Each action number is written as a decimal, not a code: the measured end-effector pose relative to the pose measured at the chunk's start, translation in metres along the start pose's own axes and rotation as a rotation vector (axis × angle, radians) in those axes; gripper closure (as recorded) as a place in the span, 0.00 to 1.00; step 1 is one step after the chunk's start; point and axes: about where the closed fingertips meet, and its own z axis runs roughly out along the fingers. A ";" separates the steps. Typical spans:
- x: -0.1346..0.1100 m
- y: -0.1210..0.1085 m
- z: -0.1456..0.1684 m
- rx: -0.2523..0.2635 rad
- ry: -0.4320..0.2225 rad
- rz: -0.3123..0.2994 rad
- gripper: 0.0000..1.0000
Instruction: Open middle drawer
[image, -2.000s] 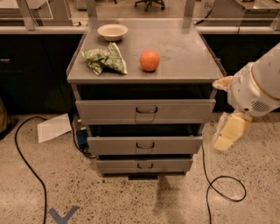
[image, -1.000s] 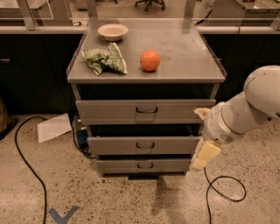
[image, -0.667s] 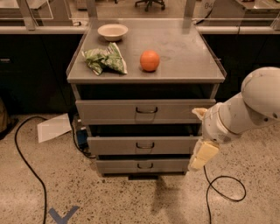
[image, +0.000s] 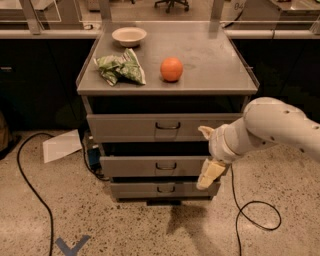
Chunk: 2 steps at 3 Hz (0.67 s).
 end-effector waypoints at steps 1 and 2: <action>0.007 -0.011 0.036 0.010 -0.025 -0.018 0.00; 0.024 -0.020 0.076 -0.001 -0.013 -0.016 0.00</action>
Offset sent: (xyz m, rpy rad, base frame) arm 0.0694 0.0080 -0.1184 -0.0130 0.0086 0.0132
